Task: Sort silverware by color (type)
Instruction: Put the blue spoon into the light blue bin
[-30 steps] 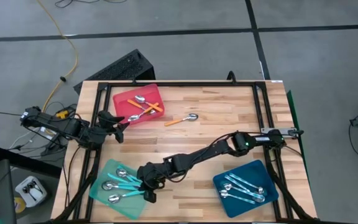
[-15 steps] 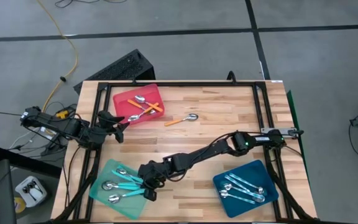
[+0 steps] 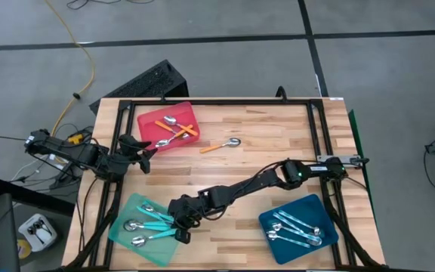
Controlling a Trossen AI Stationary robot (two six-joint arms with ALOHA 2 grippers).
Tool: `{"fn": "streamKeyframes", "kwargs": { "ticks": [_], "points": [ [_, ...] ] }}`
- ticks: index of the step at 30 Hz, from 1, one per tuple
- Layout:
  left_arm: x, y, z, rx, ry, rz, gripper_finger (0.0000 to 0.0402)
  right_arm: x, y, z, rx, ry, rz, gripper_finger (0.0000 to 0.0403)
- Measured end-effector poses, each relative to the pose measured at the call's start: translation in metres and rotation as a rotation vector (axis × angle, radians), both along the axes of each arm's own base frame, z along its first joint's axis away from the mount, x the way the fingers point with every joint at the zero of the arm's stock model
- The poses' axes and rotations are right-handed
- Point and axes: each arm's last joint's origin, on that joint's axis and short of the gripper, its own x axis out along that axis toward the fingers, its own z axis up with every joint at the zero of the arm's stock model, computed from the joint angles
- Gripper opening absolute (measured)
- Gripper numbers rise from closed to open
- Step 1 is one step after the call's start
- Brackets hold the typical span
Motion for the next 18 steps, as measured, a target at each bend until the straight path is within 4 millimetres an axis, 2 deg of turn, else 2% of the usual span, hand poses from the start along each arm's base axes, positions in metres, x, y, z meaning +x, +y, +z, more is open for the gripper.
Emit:
{"fn": "streamKeyframes", "kwargs": {
  "ticks": [6, 9, 18],
  "points": [
    [0.0, 0.0, 0.0, 0.0, 0.0, 0.0, 0.019, 0.0, 0.0, 0.0, 0.001, -0.001, 0.002, 0.0027],
    [0.0, 0.0, 0.0, -0.001, -0.001, 0.0, 0.019, 0.005, 0.0, -0.009, 0.032, -0.024, 0.016, 0.0028],
    [0.0, 0.0, -0.001, -0.008, 0.004, -0.003, 0.019, 0.009, -0.003, -0.012, 0.081, -0.038, 0.039, 0.0029]
  ]
}}
